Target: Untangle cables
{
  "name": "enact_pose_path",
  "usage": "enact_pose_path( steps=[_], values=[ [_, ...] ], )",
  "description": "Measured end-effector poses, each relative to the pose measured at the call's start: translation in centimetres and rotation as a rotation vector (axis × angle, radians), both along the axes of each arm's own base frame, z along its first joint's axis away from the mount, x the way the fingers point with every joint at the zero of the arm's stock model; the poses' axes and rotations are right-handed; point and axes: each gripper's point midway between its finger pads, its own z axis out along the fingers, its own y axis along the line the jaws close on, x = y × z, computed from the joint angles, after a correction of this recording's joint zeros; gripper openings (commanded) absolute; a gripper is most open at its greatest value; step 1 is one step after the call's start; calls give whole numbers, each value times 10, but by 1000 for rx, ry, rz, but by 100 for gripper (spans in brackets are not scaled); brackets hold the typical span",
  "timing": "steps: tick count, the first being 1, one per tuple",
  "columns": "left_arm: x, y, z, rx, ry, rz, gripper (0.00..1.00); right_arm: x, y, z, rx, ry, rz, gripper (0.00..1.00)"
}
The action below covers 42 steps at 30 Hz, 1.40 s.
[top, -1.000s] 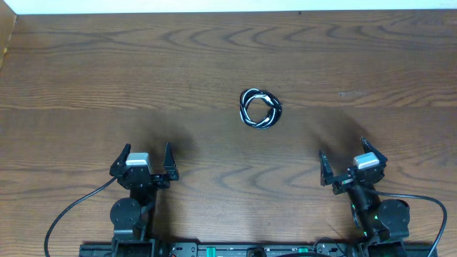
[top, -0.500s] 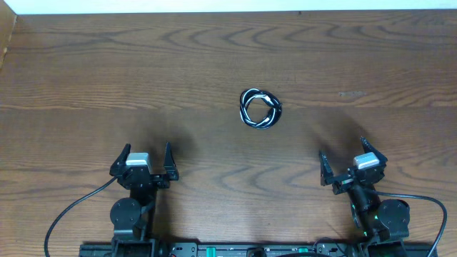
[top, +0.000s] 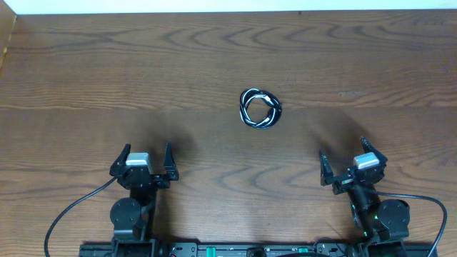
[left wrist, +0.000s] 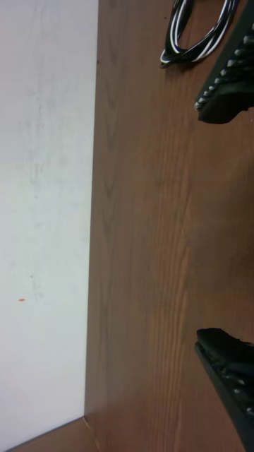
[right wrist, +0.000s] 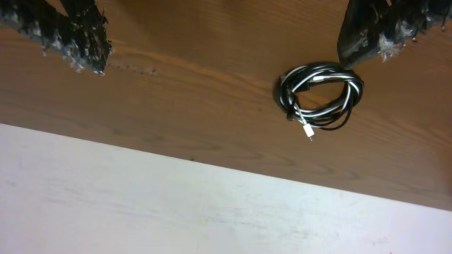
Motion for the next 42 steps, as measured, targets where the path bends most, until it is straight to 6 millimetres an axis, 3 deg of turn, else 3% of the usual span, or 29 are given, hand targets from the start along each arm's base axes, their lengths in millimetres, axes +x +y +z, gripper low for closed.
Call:
enact_pose_path(
  steps=[33, 42],
  values=[
    [0, 0, 1, 18, 1, -2, 98, 0, 0, 0, 0, 0, 0, 99],
    [1, 2, -11, 21, 113, 8, 98, 0, 0, 0, 0, 0, 0, 99]
  ],
)
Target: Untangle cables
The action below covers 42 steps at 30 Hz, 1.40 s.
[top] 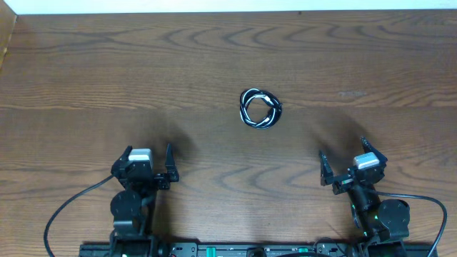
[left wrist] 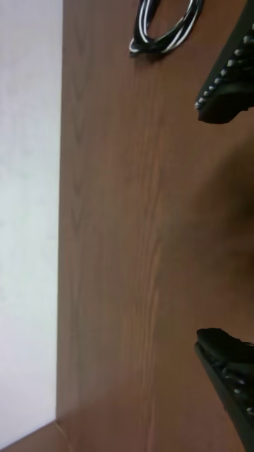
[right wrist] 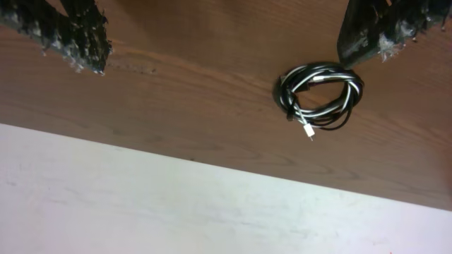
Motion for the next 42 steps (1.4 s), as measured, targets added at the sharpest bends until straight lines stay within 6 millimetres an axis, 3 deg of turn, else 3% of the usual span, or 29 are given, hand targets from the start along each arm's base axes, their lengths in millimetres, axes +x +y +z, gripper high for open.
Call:
enact_pose_path(
  steps=[8, 13, 17, 30, 35, 39, 42],
  values=[
    [8, 6, 43, 15, 1, 34, 98, 0, 0, 0, 0, 0, 0, 99],
    [10, 6, 55, 17, 96, 34, 98, 0, 0, 0, 0, 0, 0, 99],
    [15, 6, 77, 18, 169, 30, 98, 0, 0, 0, 0, 0, 0, 99],
    [35, -21, 139, -43, 472, -114, 98, 2, -5, 9, 18, -33, -30, 99],
    [41, -25, 169, -55, 507, -133, 98, -1, 6, 10, 54, -24, 31, 99],
    [46, -26, 174, -58, 498, -140, 98, -4, 12, 11, 86, 27, 67, 99],
    [46, -31, 173, -72, 502, -163, 98, -6, 14, 27, 94, 68, 78, 99]
  ],
)
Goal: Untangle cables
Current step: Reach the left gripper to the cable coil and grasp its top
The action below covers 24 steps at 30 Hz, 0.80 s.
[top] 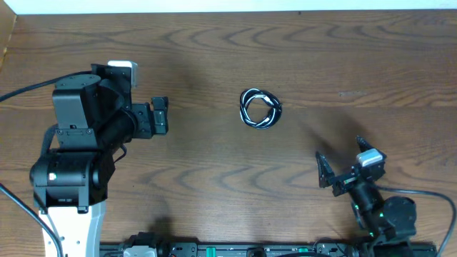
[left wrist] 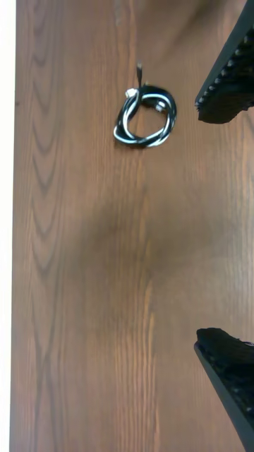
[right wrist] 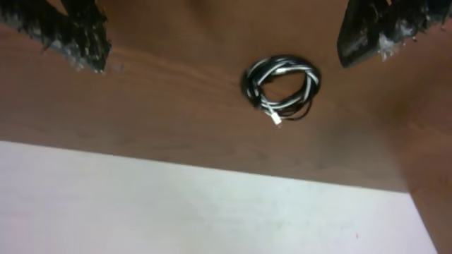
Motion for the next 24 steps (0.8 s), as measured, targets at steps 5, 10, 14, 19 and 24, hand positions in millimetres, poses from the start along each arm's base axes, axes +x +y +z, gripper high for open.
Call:
enact_pose_path(
  steps=[5, 10, 14, 19, 24],
  values=[
    [-1, -7, 0, -30, 2, -31, 98, 5, 3, 53, 10, 9, 10, 99],
    [9, -30, -14, -86, 65, -117, 98, 26, 6, 80, -4, 135, 11, 99],
    [22, -58, -37, -111, 160, -176, 99, 43, 5, 88, -19, 275, 0, 99],
    [50, -89, -55, -129, 256, -220, 100, 57, -3, 99, -29, 409, -33, 99],
    [85, -123, -67, -117, 293, -289, 98, 69, 2, 113, -20, 421, -5, 99]
  ],
)
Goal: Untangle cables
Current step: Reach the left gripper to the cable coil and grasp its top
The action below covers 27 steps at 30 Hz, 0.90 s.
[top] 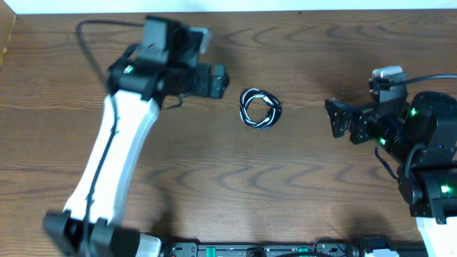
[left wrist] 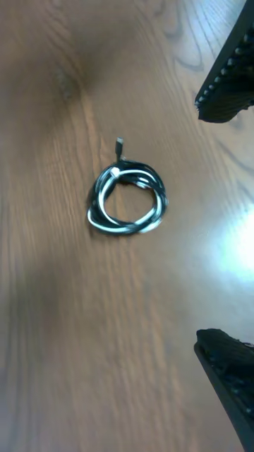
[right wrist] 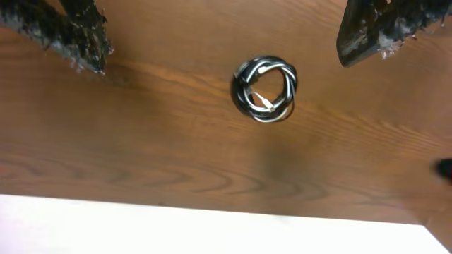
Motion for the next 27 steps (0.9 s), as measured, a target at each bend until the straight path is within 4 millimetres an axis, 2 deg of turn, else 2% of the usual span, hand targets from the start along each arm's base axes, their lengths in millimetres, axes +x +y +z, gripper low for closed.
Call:
enact_pose_path(
  steps=[3, 6, 8, 11, 17, 27],
  values=[
    [15, -19, -18, 24, 11, -67, 95, 3, 4, -2, 15, 10, 15, 99],
    [26, -33, -48, 58, 37, -136, 91, 4, 8, -5, 40, 31, 25, 99],
    [33, -38, -70, 78, 62, -164, 89, 3, 9, -9, 50, 54, 28, 99],
    [44, -43, -110, 102, 112, -188, 86, 0, 10, -16, 62, 91, 31, 92],
    [67, -53, -158, 109, 122, -201, 79, -3, 11, -27, 68, 149, 27, 86],
    [77, -87, -195, 112, 92, -247, 70, -8, 11, -36, 66, 193, 26, 82]
  ],
)
